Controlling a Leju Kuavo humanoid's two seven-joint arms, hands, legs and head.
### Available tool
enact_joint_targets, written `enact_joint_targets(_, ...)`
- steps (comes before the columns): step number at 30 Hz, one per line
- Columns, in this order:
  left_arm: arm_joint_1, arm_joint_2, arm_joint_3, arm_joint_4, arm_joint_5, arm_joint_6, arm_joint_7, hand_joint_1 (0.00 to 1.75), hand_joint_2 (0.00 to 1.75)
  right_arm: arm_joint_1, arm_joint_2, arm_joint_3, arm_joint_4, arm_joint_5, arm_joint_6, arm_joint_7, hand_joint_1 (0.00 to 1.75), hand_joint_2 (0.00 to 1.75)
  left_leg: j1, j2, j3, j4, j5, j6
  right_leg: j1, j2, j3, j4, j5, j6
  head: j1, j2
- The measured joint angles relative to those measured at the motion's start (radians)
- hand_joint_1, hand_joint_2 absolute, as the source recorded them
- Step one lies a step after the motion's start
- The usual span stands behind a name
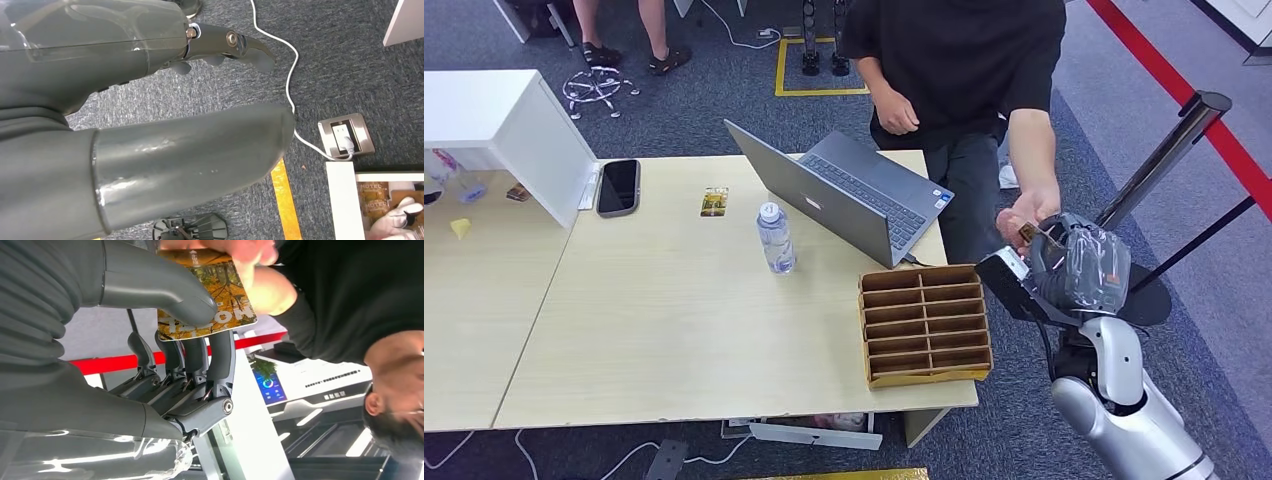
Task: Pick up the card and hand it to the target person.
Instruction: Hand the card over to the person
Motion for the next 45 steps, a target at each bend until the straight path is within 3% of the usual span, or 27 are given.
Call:
enact_joint_targets(7, 0.0, 0.0, 0.0, 0.0, 0.0, -0.001, 0.0, 0.0, 0.0, 0.0, 0.001, 0.001, 0.035, 0.019, 0.004, -0.001, 0.8, 1.75, 0.0, 0.0, 0.0, 0.0, 0.0, 0.0, 0.0, 0.0, 0.0, 0.0, 0.0, 0.0, 0.0, 0.0)
enact_joint_targets(11, 0.001, 0.0, 0.0, 0.0, 0.0, -0.003, -0.002, 0.0, 0.0, 0.003, 0.0, 0.001, 0.05, 0.025, 0.02, 0.001, 0.14, 1.75, 0.0, 0.0, 0.0, 0.0, 0.0, 0.0, 0.0, 0.0, 0.0, 0.0, 0.0, 0.0, 0.0, 0.0)
enact_joint_targets(13, 0.001, 0.0, 0.0, 0.0, 0.0, -0.003, -0.002, 0.0, 0.0, 0.006, 0.0, 0.002, 0.055, 0.027, 0.032, 0.003, 0.0, 1.75, 0.0, 0.0, 0.0, 0.0, 0.0, 0.0, 0.0, 0.0, 0.0, 0.0, 0.0, 0.0, 0.0, 0.0)
enact_joint_targets(20, 0.002, 0.0, 0.0, 0.0, 0.0, -0.003, -0.003, 0.0, 0.0, 0.013, 0.0, 0.005, 0.068, -0.004, 0.107, 0.007, 0.0, 1.75, 0.0, 0.0, 0.0, 0.0, 0.0, 0.0, 0.0, 0.0, 0.0, 0.0, 0.0, 0.0, 0.0, 0.0)
enact_joint_targets(24, 0.004, 0.0, 0.0, 0.0, 0.0, -0.003, -0.005, 0.0, 0.0, 0.019, 0.0, 0.007, 0.075, -0.029, 0.106, 0.009, 0.0, 1.75, 0.0, 0.0, 0.0, 0.0, 0.0, 0.0, 0.0, 0.0, 0.0, 0.0, 0.0, 0.0, 0.0, 0.0)
enact_joint_targets(38, 0.043, 0.001, 0.007, 0.0, 0.032, 0.013, -0.042, 0.0, 0.0, 0.138, 0.032, -0.026, 0.015, -0.216, -0.184, -0.073, 0.0, 1.75, 0.0, 0.0, -0.001, 0.0, 0.0, 0.0, 0.0, 0.0, -0.001, 0.0, 0.0, 0.0, 0.0, 0.0)
enact_joint_targets(45, 0.06, 0.001, 0.008, 0.0, 0.048, 0.022, -0.059, 0.0, 0.0, 0.2, 0.1, -0.025, -0.04, -0.327, -0.218, -0.211, 0.0, 1.75, 0.0, 0.0, -0.001, 0.0, 0.0, 0.0, 0.0, 0.0, 0.0, 0.0, 0.0, 0.0, 0.0, 0.0)
